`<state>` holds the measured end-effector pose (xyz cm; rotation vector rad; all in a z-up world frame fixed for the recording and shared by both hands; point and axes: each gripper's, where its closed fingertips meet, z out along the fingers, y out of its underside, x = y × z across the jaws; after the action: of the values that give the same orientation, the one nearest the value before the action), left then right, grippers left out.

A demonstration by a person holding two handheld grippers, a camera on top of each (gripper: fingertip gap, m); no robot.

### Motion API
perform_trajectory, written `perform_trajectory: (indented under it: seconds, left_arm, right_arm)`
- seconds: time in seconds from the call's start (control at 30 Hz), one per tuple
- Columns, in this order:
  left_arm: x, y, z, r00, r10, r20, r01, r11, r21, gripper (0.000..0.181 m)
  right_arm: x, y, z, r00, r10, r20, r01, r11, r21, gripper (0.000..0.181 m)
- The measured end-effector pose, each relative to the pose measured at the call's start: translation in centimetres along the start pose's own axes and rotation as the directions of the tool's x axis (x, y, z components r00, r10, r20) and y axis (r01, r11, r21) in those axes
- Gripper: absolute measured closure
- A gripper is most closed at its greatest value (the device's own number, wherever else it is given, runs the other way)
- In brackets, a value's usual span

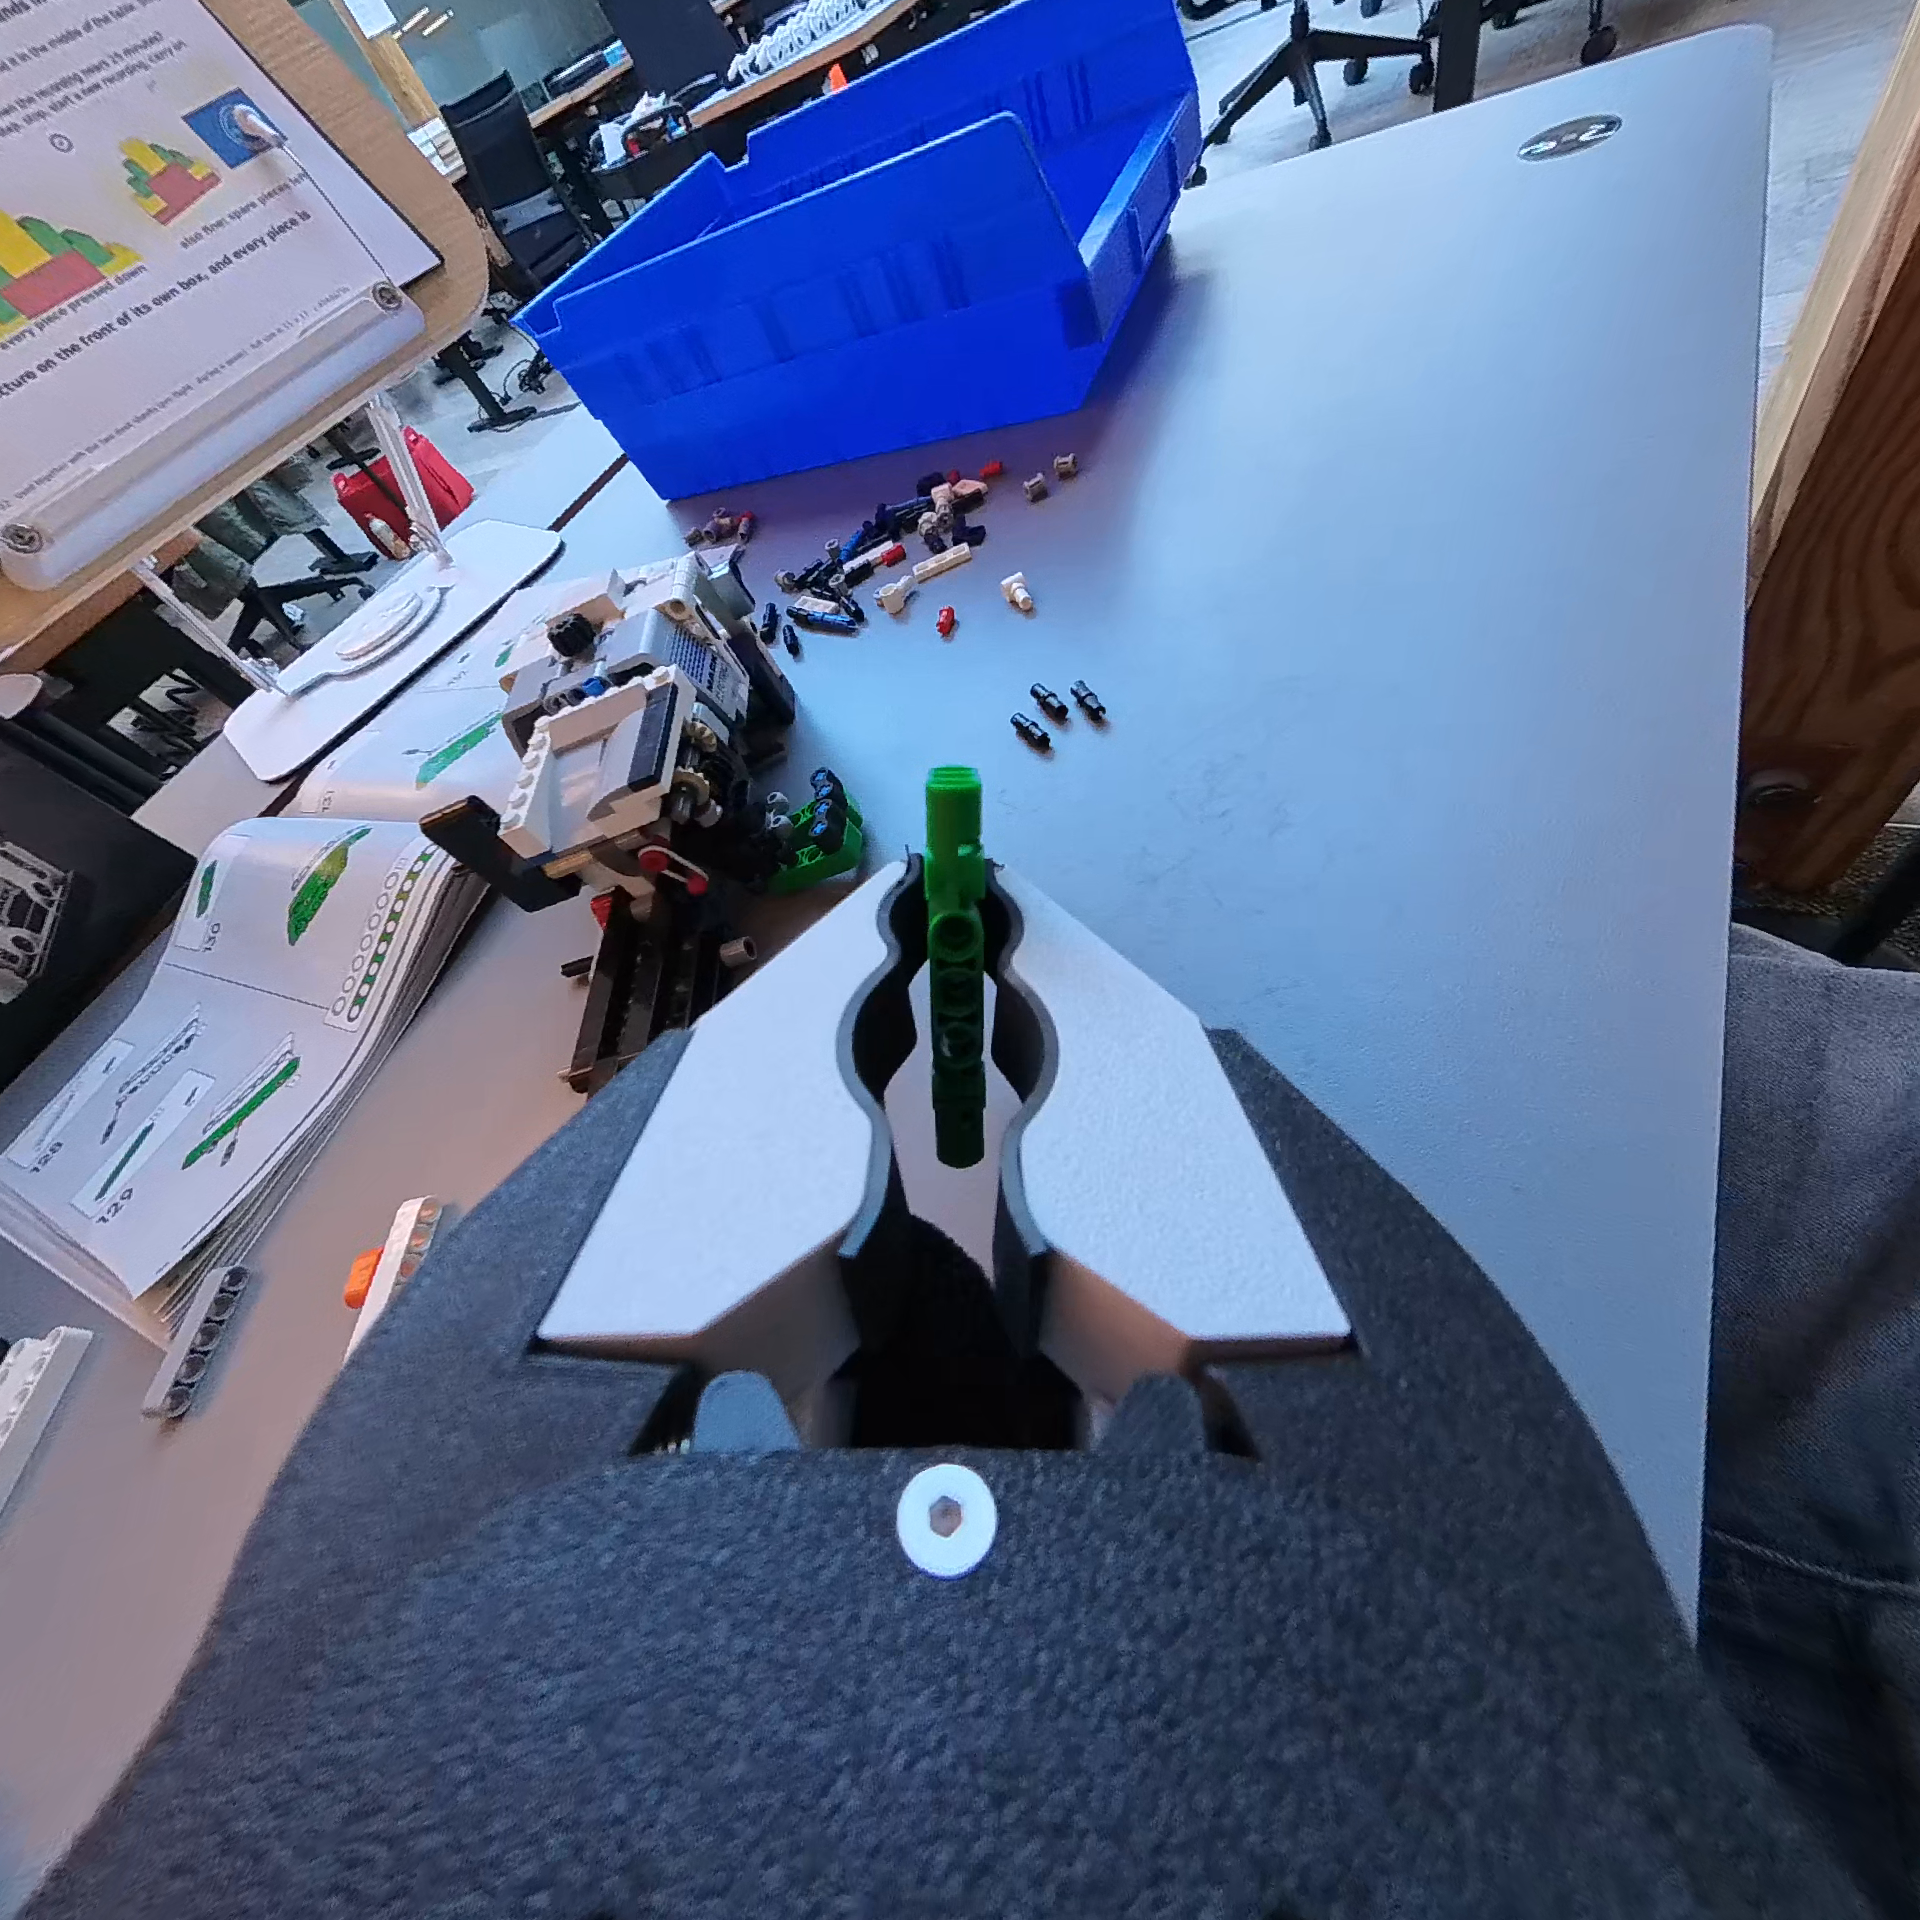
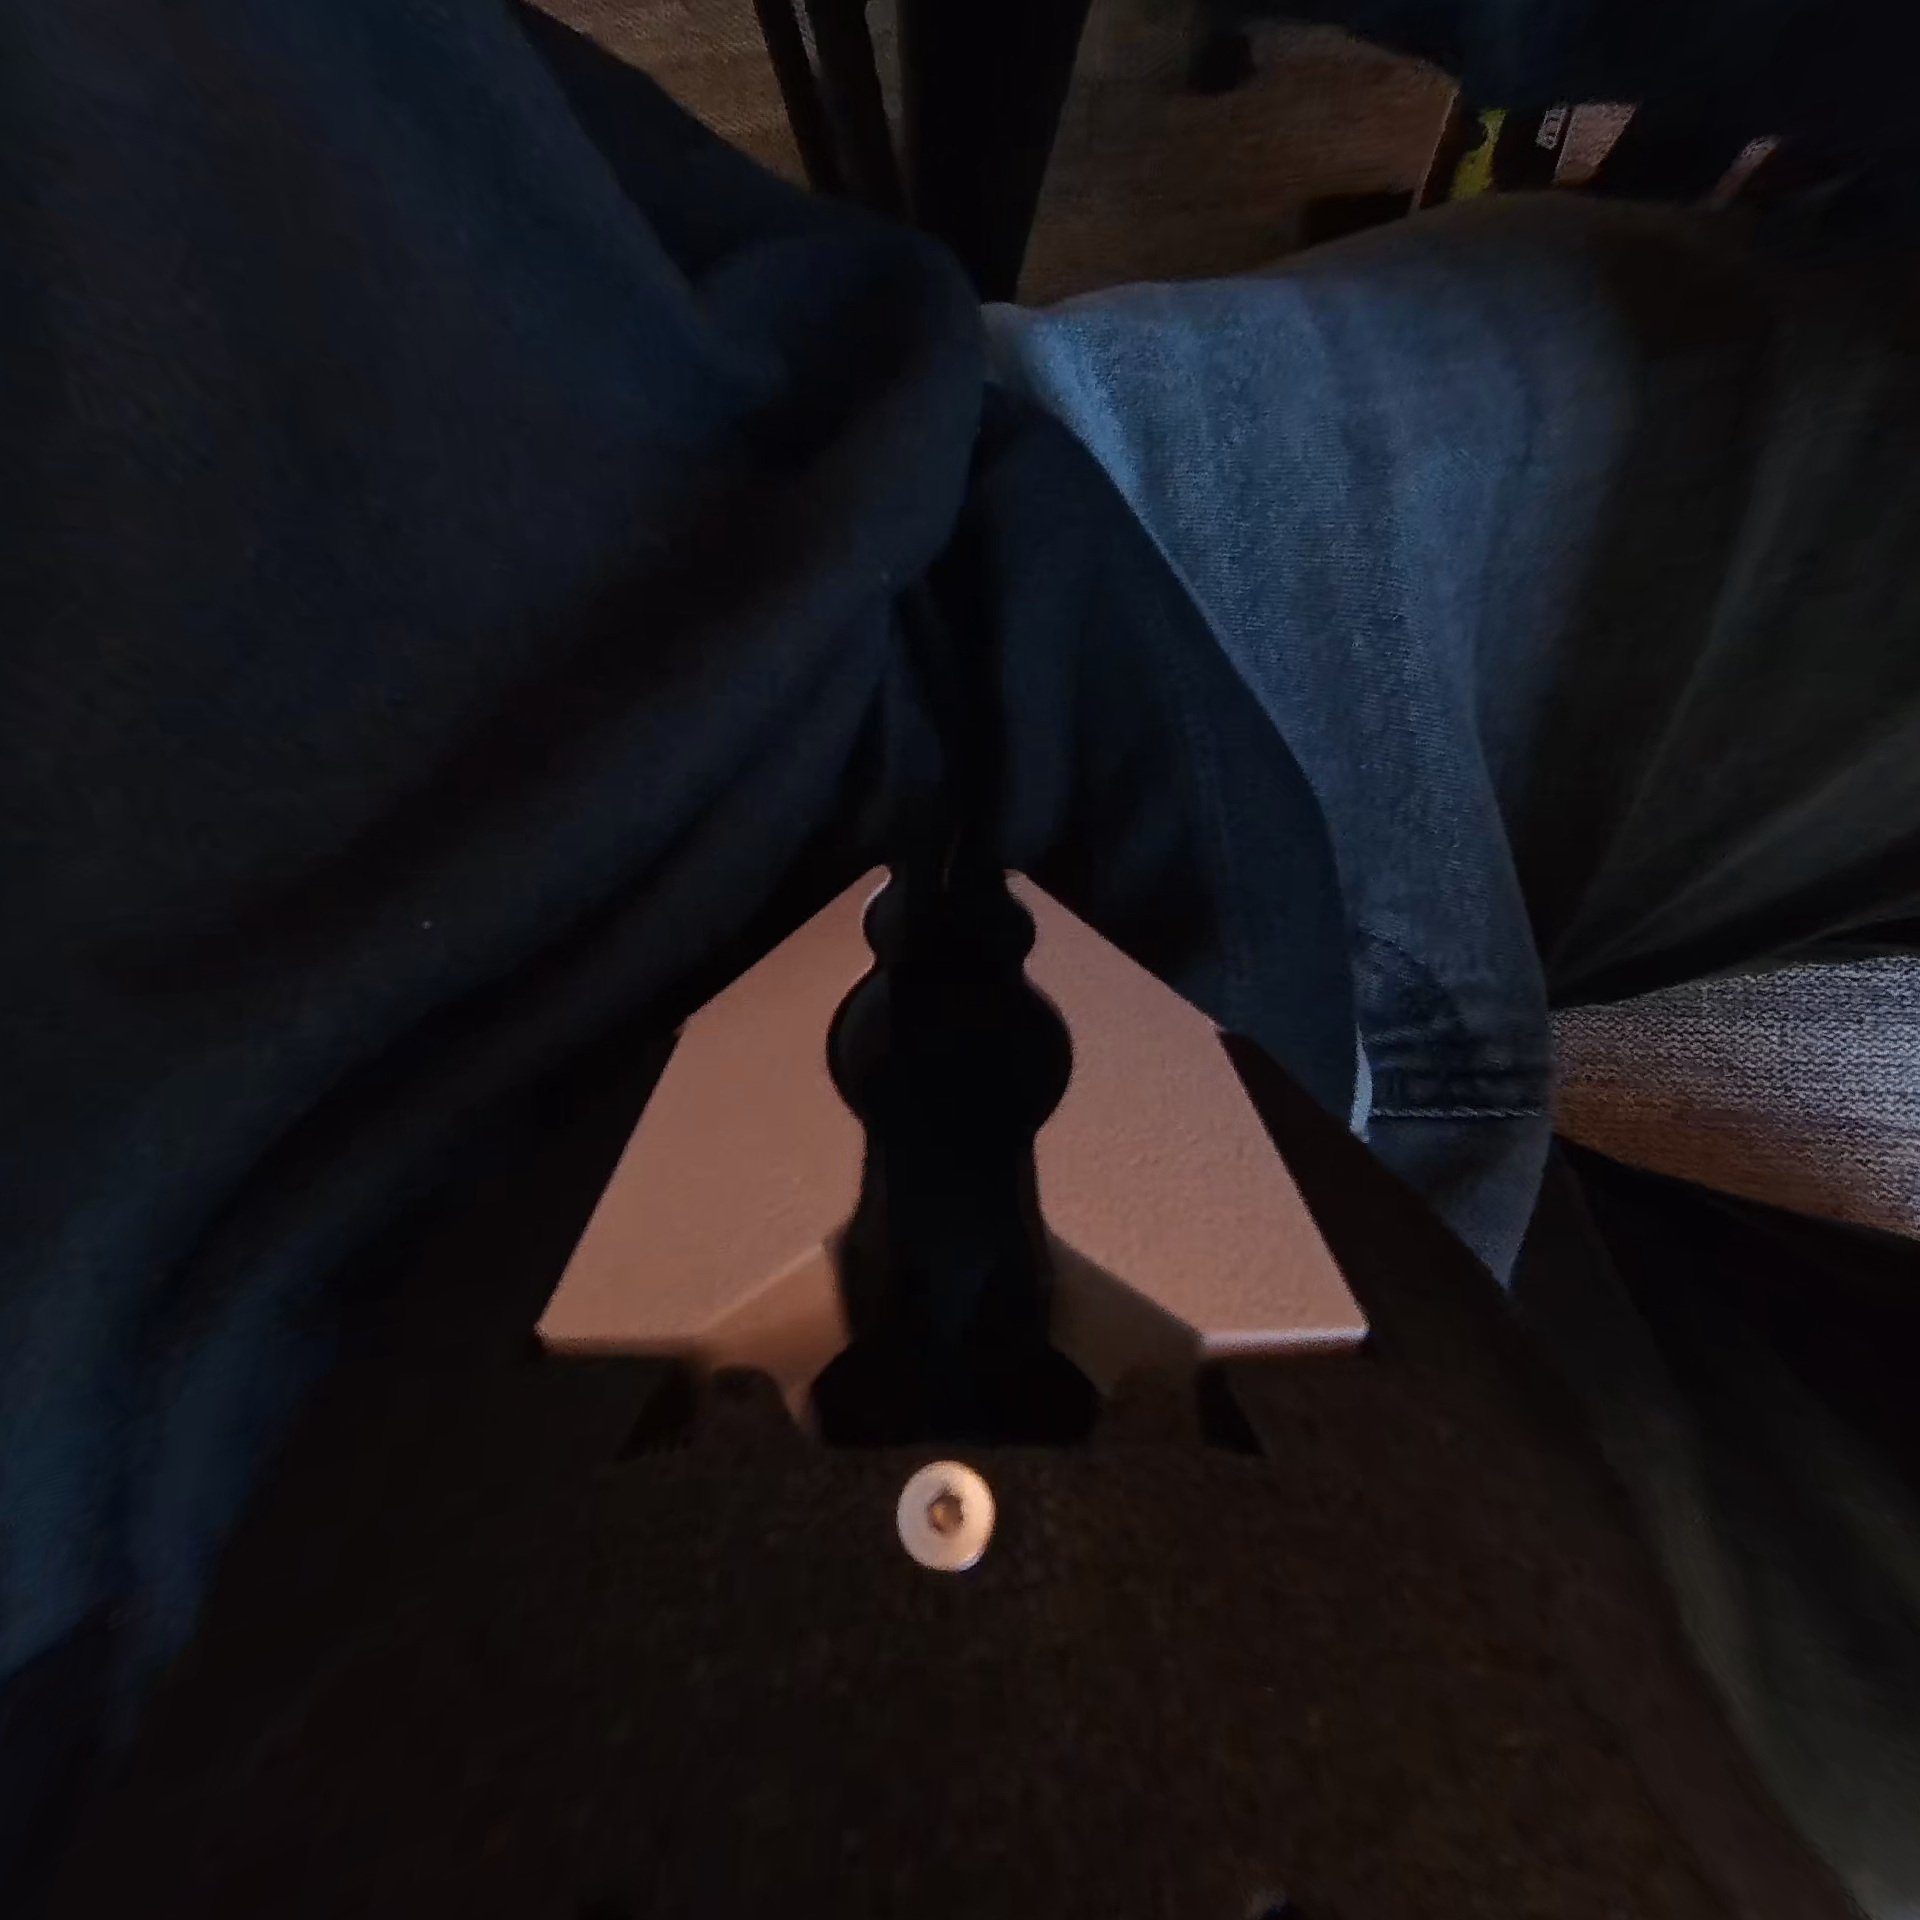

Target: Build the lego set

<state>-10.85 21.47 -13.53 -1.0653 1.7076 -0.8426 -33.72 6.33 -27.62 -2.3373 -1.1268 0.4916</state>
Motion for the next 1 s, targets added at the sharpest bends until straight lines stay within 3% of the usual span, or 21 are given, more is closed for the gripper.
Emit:
perform_trajectory:
  seconds: [0.17, 0.4, 0.73, 0.8, 0.9, 1.0]
  left_arm:
    - [0.0, 0.0, 0.0, 1.0, 0.0, -0.002, 0.0, 1.0, -0.003, 0.175]
    - [0.2, 0.0, 0.0, 1.0, 0.01, -0.005, -0.01, 1.0, -0.001, 0.175]
    - [0.2, 0.0, 0.0, 1.0, 0.006, -0.008, -0.006, 1.0, -0.001, 0.175]
    - [0.1, -0.1, 0.0, 1.0, -0.002, -0.009, 0.002, 1.0, 0.003, 0.175]
    - [-0.1, -0.2, -0.1, 1.0, -0.019, -0.007, 0.019, 1.0, 0.015, 0.175]
    - [-0.2, -0.2, -0.2, 1.0, -0.024, -0.005, 0.024, 1.0, 0.019, 0.175]
  right_arm:
    - [0.2, -0.1, 0.2, 0.998, -0.05, -0.036, 0.05, 0.999, -0.011, 0.177]
    - [0.3, -0.1, 0.1, 1.0, 0.027, 0.001, -0.027, 0.999, 0.034, 0.177]
    - [1.4, -1.1, -6.2, 0.987, 0.157, 0.018, -0.155, 0.941, 0.301, 0.177]
    - [3.0, -1.5, -8.9, 0.985, 0.163, -0.059, -0.132, 0.926, 0.353, 0.177]
    - [9.2, -0.9, -14.8, 0.926, 0.231, -0.297, -0.105, 0.916, 0.387, 0.178]
    - [16.6, 2.7, -19.0, 0.822, 0.281, -0.495, -0.149, 0.946, 0.289, 0.178]
